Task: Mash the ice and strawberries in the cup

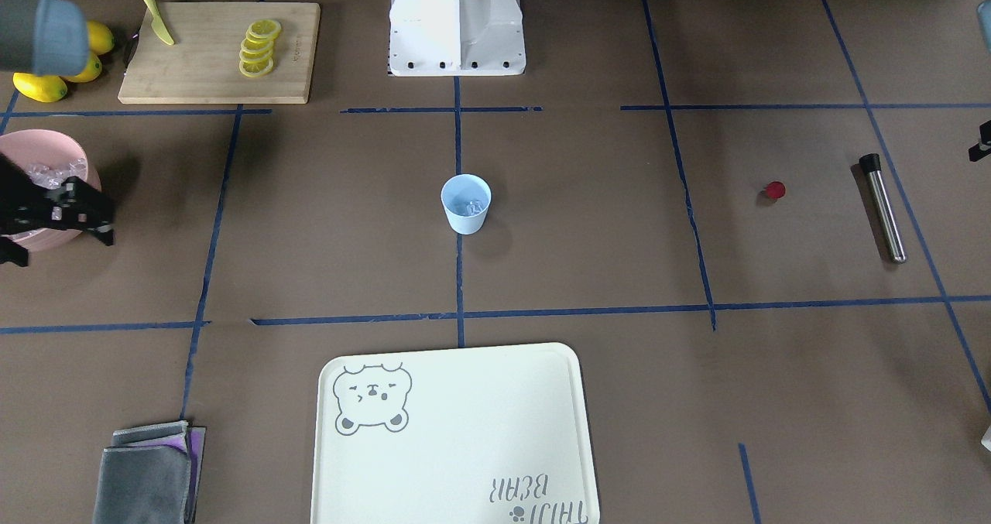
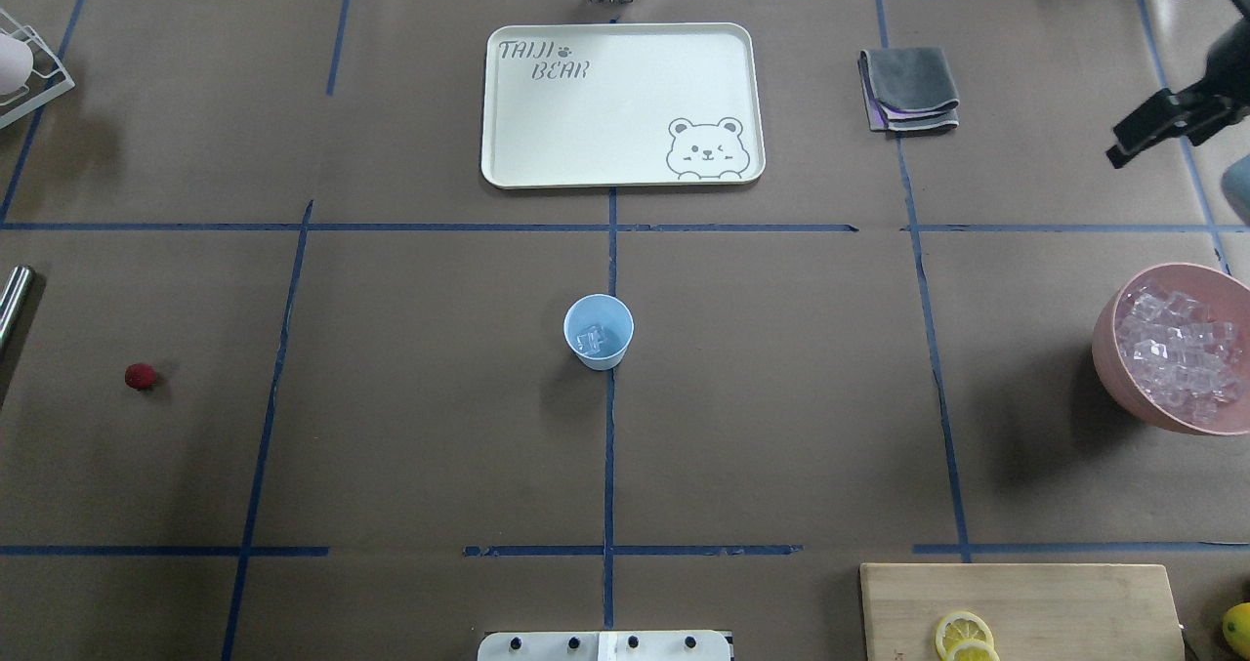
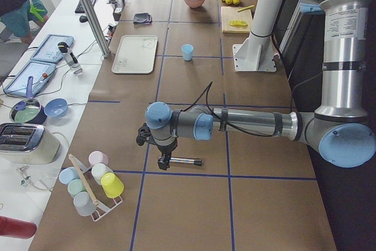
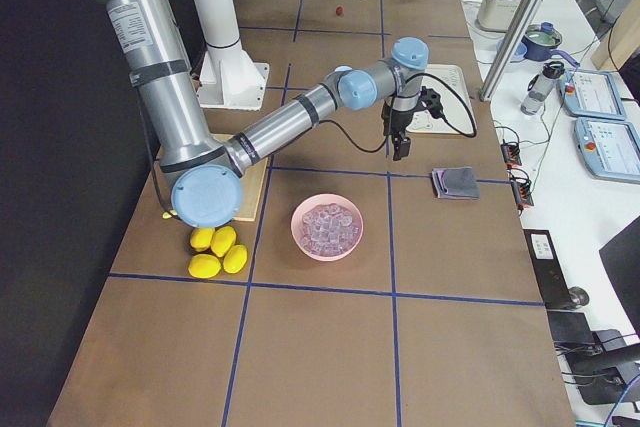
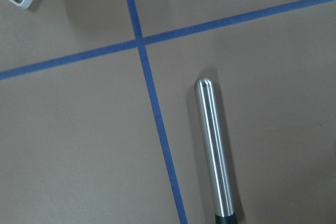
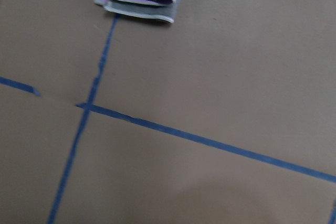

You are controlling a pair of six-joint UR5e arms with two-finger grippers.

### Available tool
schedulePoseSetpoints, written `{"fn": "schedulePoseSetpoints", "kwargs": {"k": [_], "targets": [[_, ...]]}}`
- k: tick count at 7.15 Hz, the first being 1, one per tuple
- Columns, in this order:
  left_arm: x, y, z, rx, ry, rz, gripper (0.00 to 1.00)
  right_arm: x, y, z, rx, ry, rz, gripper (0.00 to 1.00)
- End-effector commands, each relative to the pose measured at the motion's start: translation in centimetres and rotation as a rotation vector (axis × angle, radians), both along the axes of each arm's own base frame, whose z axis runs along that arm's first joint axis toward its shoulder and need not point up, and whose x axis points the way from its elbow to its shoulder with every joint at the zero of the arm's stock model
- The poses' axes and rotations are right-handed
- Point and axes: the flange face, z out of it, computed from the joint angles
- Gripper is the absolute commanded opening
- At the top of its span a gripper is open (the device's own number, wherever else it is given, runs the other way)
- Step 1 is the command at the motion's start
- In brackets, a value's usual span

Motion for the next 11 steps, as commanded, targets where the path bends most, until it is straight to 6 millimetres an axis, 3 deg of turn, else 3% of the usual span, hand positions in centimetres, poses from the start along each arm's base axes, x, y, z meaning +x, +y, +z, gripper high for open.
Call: {"fn": "schedulePoseSetpoints", "kwargs": {"k": [1, 2, 4, 6, 7, 11], "targets": [[1.8, -1.9, -1.6, 0.006, 0.010, -0.022, 1.00, 7.5, 3.0, 9.0, -0.065, 0.037, 0.010, 1.00], [1.8, -2.0, -1.9, -0.005, 0.010, -0.042, 1.00, 10.6, 4.5, 11.0, -0.097, 0.045, 0.062, 1.00], [2.0, -2.3, -2.2, -0.001, 0.012, -0.044, 1.00, 14.2, 9.2, 15.9, -0.124, 0.041, 0.048, 1.00], [3.0, -2.4, -3.3, 0.075, 0.027, -0.029, 1.00, 17.1, 14.2, 19.3, -0.155, 0.036, 0.088, 1.00], [4.5, -2.1, -2.8, 0.068, 0.027, 0.002, 1.00, 17.6, 15.5, 18.9, -0.156, 0.027, 0.105, 1.00], [4.9, -1.8, -2.4, 0.058, 0.026, 0.008, 1.00, 17.6, 16.0, 19.0, -0.166, 0.033, 0.112, 1.00]]}}
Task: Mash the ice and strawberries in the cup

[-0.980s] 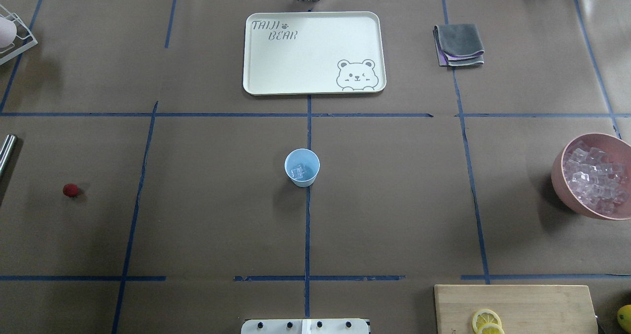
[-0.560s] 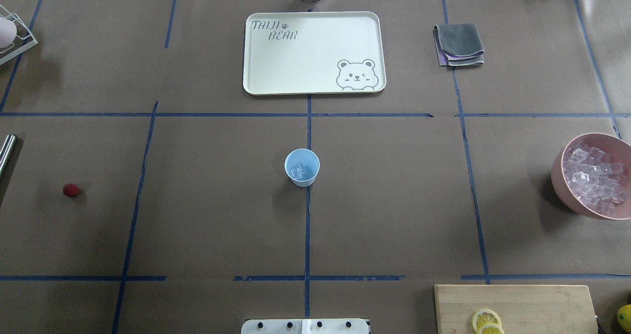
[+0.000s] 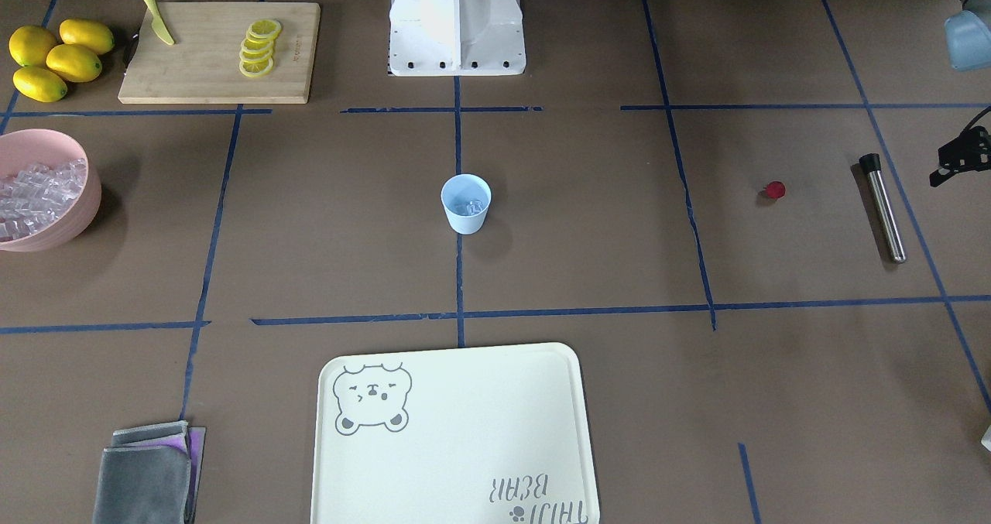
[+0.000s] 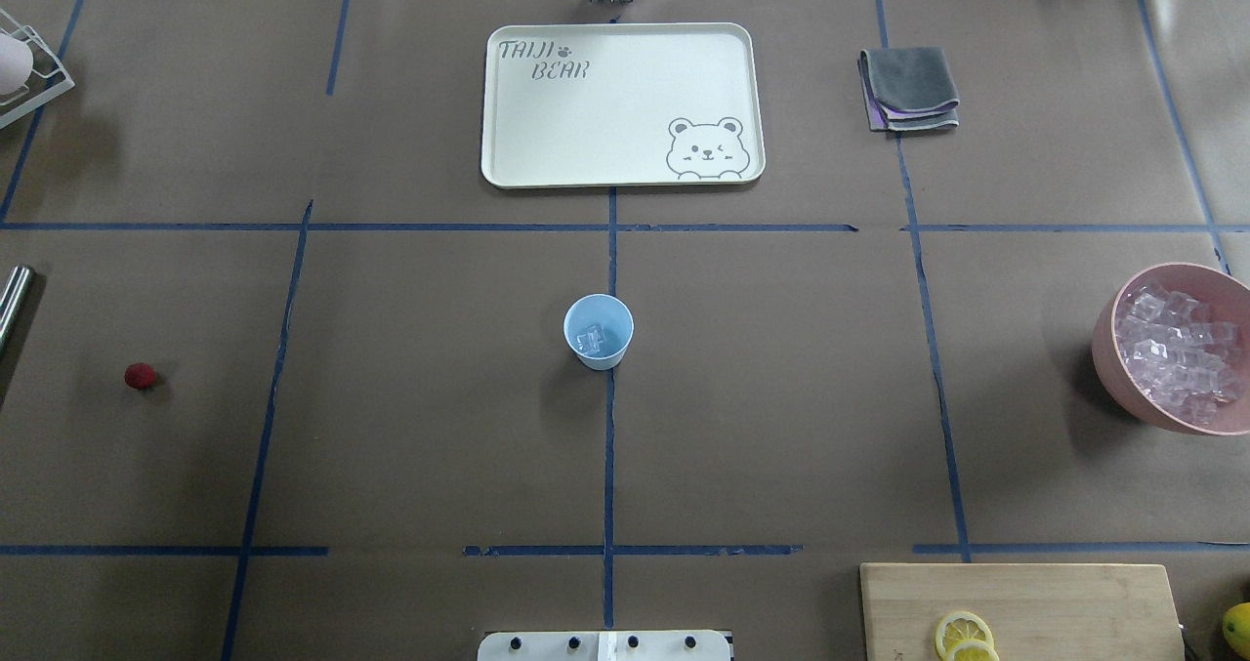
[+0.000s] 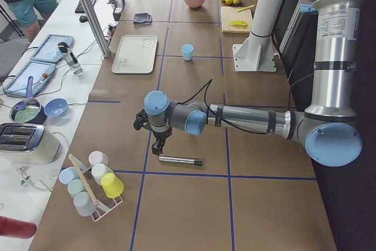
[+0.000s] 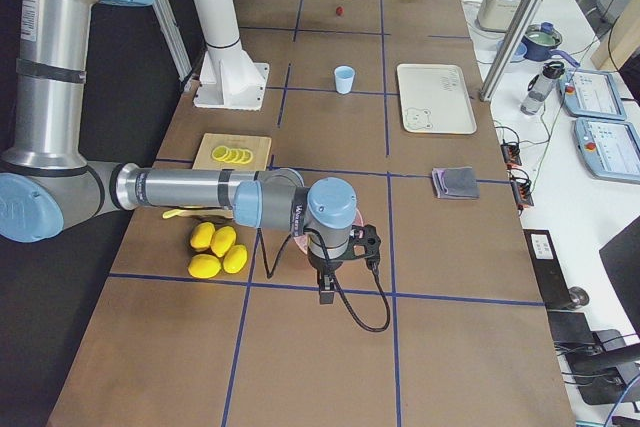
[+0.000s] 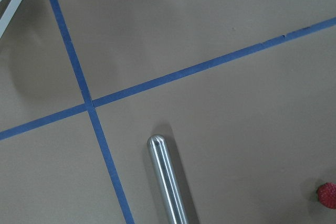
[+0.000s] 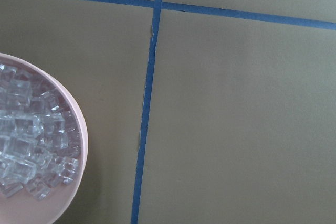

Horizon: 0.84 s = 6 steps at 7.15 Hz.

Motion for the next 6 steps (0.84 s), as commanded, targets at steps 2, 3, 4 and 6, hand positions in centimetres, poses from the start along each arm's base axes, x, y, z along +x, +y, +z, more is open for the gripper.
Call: {"fn": "schedulePoseSetpoints", "kwargs": {"k": [2, 3, 4, 6], "targets": [[1.8, 0.2, 1.7, -0.089, -0.012, -0.035, 1.00, 0.0, 0.1, 0.1, -0.006, -0.001, 0.004, 1.00], [2.9, 0.4, 2.1, -0.123, -0.014, -0.040, 1.00, 0.0, 0.1, 0.0, -0.003, -0.001, 0.003, 1.00], [4.4, 0.6, 2.6, -0.136, -0.021, -0.032, 1.00, 0.0, 0.1, 0.0, -0.004, -0.001, 0.004, 1.00], [6.2, 0.4, 4.2, -0.105, -0.031, -0.075, 1.00, 0.0, 0.1, 0.1, -0.007, -0.001, 0.004, 1.00]]}}
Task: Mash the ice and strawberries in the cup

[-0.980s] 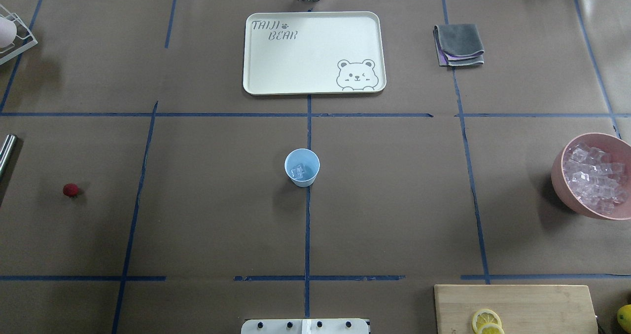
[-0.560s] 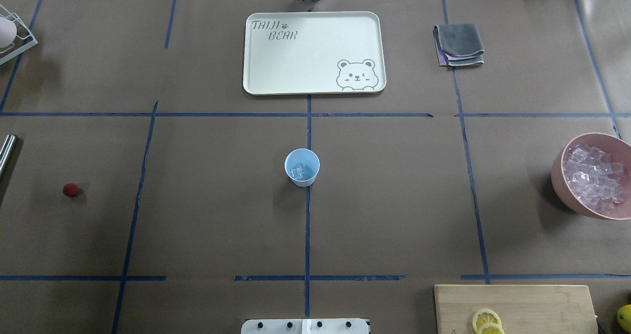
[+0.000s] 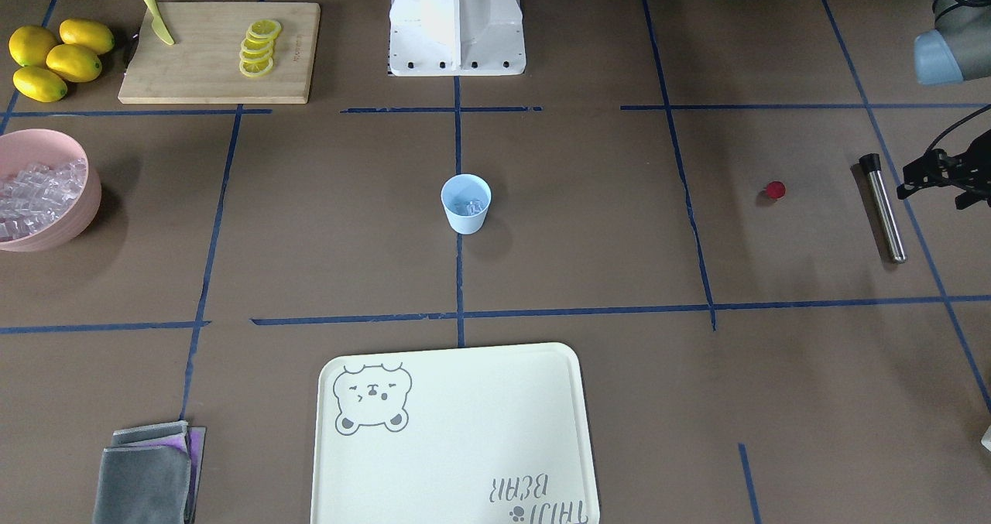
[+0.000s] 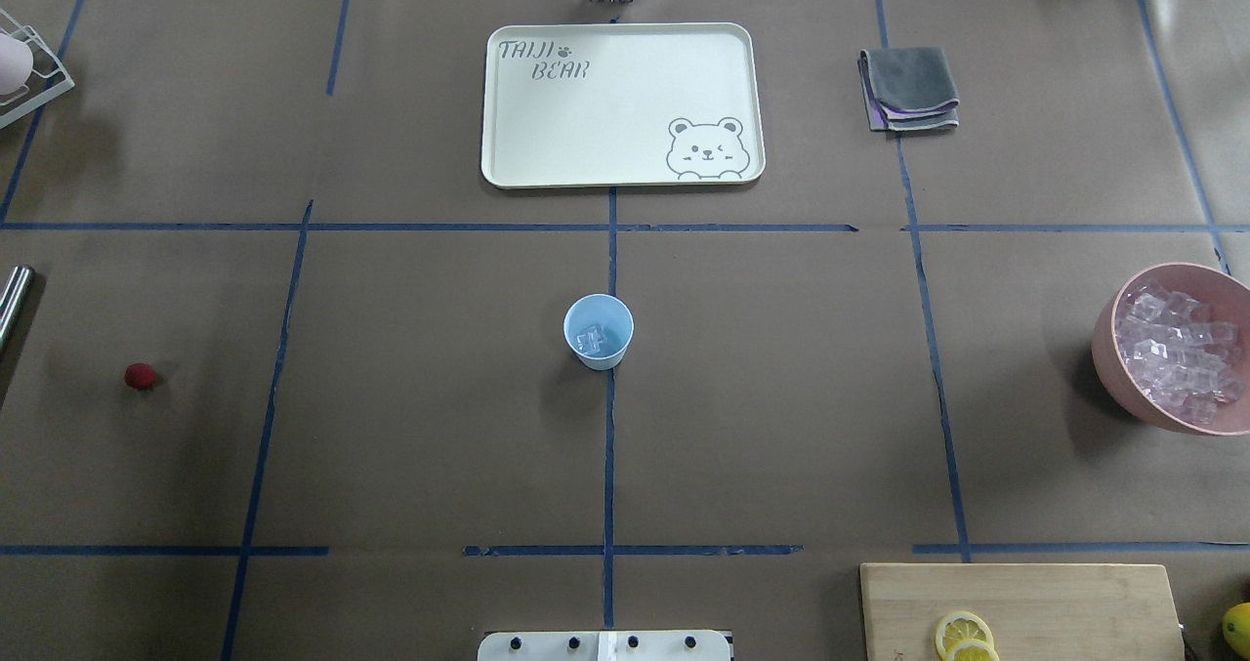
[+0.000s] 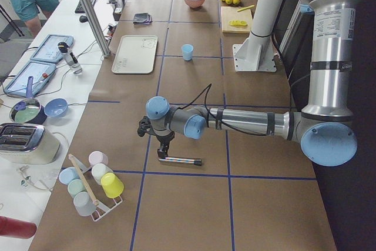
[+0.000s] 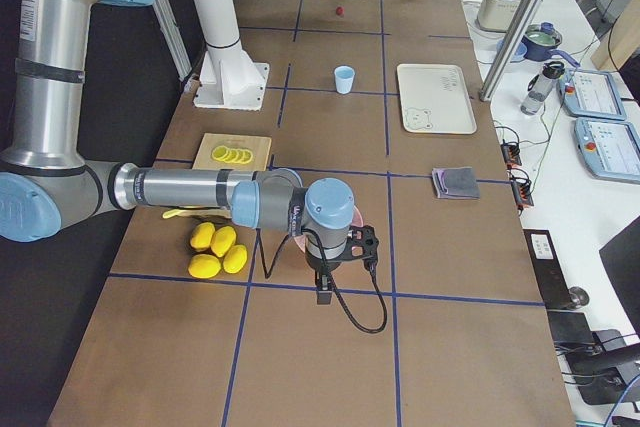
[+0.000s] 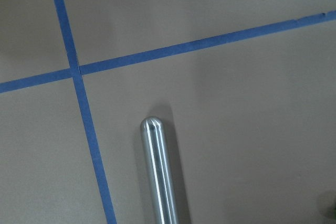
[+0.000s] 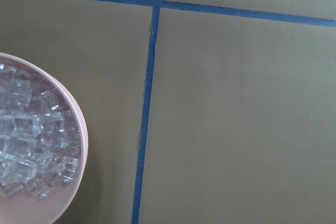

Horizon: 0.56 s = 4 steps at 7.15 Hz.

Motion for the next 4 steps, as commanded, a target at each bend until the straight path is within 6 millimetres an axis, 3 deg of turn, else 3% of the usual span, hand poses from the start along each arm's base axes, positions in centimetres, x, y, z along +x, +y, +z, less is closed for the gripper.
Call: {"fn": "schedulePoseSetpoints", "kwargs": {"k": [1, 2, 3, 4], "targets": [[1.1, 0.0, 1.8, 0.029, 0.005, -0.019, 1.00, 0.0, 0.1, 0.1, -0.003, 0.000, 0.000, 1.00], [1.5, 0.0, 1.4, 0.036, 0.010, -0.022, 1.00, 0.0, 0.0, 0.0, 0.000, 0.002, 0.000, 1.00], [3.4, 0.2, -0.2, 0.025, 0.019, -0.024, 1.00, 0.0, 0.0, 0.0, 0.000, 0.000, 0.000, 1.00], [5.0, 0.4, -2.8, 0.038, 0.009, -0.060, 1.00, 0.0, 0.1, 0.0, -0.001, -0.002, 0.000, 1.00]]}}
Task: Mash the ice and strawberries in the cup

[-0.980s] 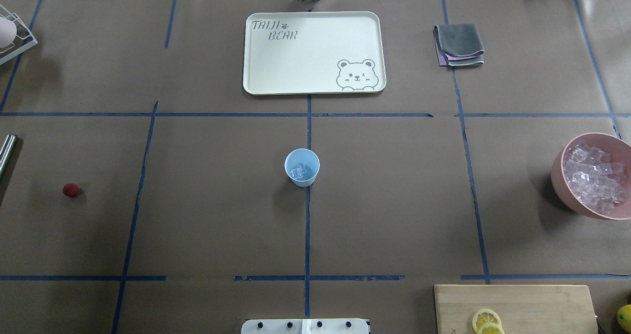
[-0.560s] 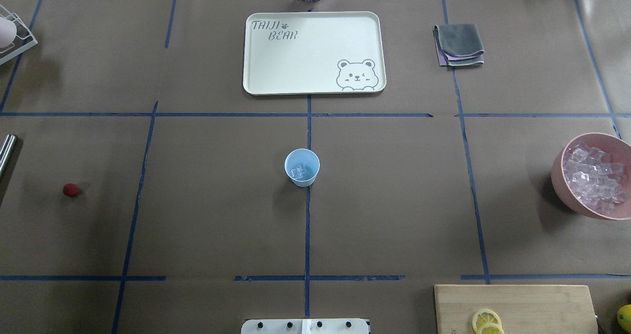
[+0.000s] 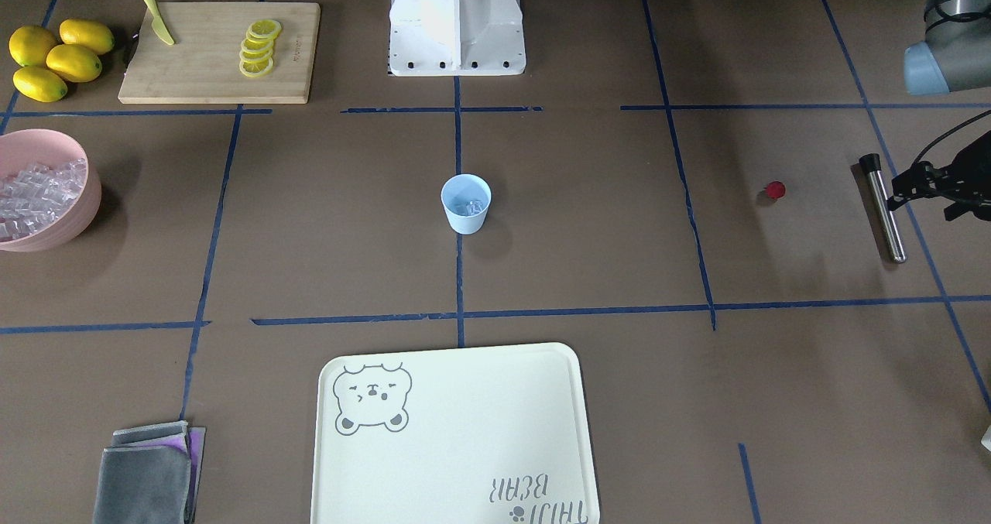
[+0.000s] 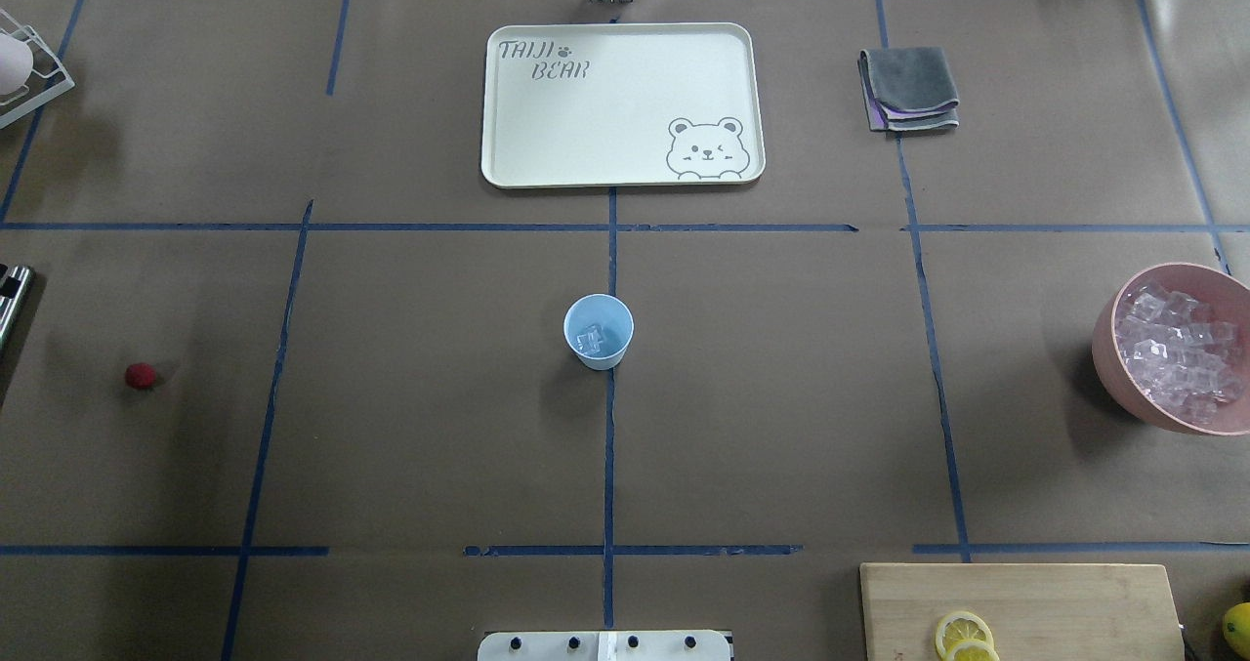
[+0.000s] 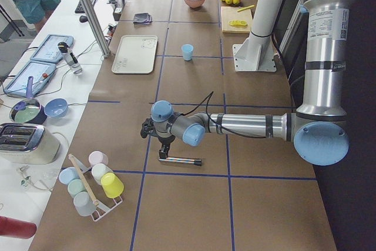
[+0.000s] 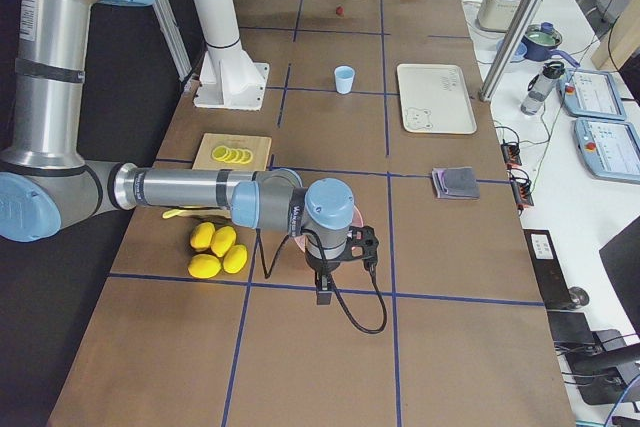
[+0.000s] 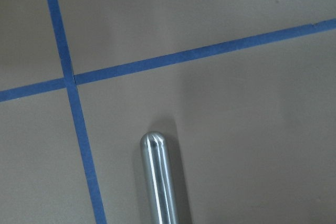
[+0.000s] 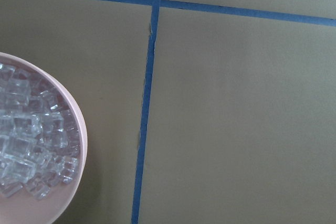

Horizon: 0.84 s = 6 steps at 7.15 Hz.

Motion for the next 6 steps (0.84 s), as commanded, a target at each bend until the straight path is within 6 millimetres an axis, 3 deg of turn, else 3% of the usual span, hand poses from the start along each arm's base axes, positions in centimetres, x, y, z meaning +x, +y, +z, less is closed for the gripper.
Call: {"fn": "schedulePoseSetpoints", "kwargs": {"k": [1, 2, 3, 4, 6], "targets": [[4.0, 2.8, -3.8, -0.018, 0.001, -0.021, 1.00, 0.0, 0.0, 0.0, -0.001, 0.000, 0.000, 1.00], [6.4, 3.7, -6.0, -0.026, 0.004, -0.035, 1.00, 0.0, 0.0, 0.0, -0.001, 0.000, 0.000, 1.00], [8.7, 4.8, -7.0, -0.047, -0.003, -0.043, 1.00, 0.0, 0.0, 0.0, -0.001, 0.000, 0.000, 1.00], [10.4, 5.5, -7.1, -0.046, -0.020, -0.040, 1.00, 0.0, 0.1, 0.0, 0.002, 0.000, -0.001, 1.00], [11.4, 6.9, -6.4, -0.056, -0.028, -0.009, 1.00, 0.1, 0.3, 0.2, -0.003, 0.000, 0.000, 1.00]]}}
